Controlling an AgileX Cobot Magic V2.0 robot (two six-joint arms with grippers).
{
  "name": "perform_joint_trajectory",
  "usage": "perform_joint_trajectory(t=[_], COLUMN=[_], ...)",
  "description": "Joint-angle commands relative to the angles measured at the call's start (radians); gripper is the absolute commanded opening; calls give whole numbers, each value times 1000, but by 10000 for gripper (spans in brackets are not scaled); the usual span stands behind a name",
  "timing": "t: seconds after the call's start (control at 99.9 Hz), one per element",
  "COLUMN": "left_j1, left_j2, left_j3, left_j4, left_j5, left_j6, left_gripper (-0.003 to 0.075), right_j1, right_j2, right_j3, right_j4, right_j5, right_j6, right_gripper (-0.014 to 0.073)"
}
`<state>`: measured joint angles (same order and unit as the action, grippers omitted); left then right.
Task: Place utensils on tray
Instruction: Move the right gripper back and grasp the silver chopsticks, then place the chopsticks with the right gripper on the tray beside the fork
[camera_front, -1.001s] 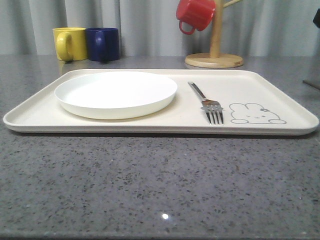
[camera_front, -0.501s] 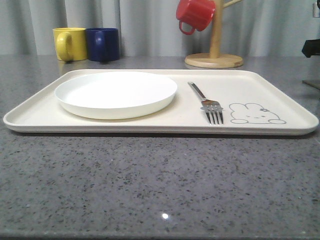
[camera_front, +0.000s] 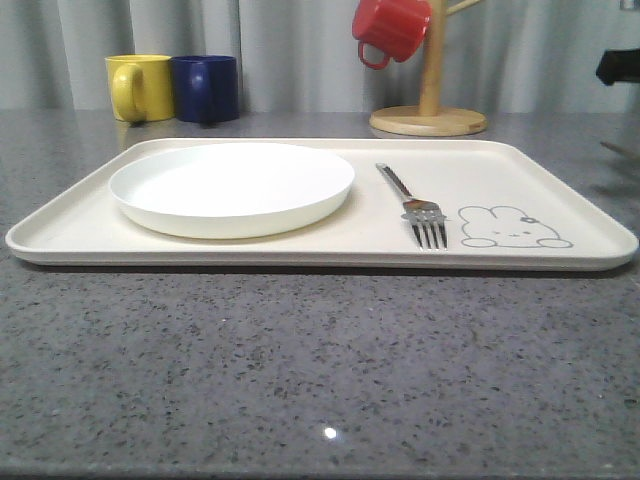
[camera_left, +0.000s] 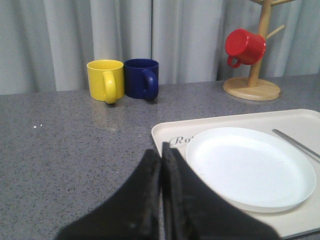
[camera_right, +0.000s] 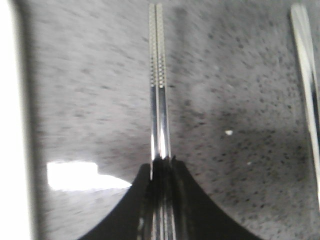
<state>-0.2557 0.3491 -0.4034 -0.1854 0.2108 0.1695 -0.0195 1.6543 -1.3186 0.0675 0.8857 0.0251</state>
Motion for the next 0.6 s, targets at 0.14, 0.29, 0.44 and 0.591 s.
perform_joint_trajectory(t=[0.14, 0.29, 0.44, 0.591], left_j1=[-4, -4, -4, -4], left_j2=[6, 6, 6, 6], left_j3=[-28, -28, -28, -28], left_j4=[-4, -4, -4, -4], left_j5=[-82, -82, -82, -82], left_j6=[-3, -3, -3, -3], left_gripper=[-18, -18, -18, -18], right_j1=[137, 254, 358, 422], right_j2=[-163, -163, -139, -93], right_j3=[-41, -41, -41, -41], right_j4=[14, -30, -114, -186], right_j5=[-29, -45, -78, -94], right_j6=[135, 274, 408, 521], right_gripper=[-13, -13, -13, -13])
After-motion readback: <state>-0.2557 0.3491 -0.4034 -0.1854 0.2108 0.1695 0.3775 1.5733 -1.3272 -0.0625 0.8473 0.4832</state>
